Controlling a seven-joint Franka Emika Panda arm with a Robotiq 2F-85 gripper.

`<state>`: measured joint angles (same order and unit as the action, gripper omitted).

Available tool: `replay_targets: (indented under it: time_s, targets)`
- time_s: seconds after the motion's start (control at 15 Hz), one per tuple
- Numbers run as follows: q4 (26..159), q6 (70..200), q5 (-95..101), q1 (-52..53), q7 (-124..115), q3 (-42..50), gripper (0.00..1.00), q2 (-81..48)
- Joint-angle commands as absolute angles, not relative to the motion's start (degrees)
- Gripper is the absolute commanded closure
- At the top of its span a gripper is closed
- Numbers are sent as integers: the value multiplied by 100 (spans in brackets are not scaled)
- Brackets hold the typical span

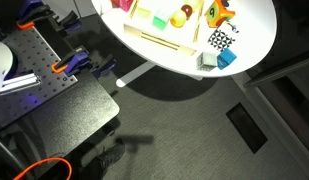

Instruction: Put the orange building block on the tray

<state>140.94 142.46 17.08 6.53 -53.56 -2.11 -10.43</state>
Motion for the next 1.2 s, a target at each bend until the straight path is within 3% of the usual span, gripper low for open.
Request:
replay_targets:
  time_s: [0.0, 1.13]
  targets:
    - [13933, 14497, 2138, 864, -5955, 28, 0, -1291]
    - [13282, 14786, 1228, 1160, -6295, 231, 0, -2197]
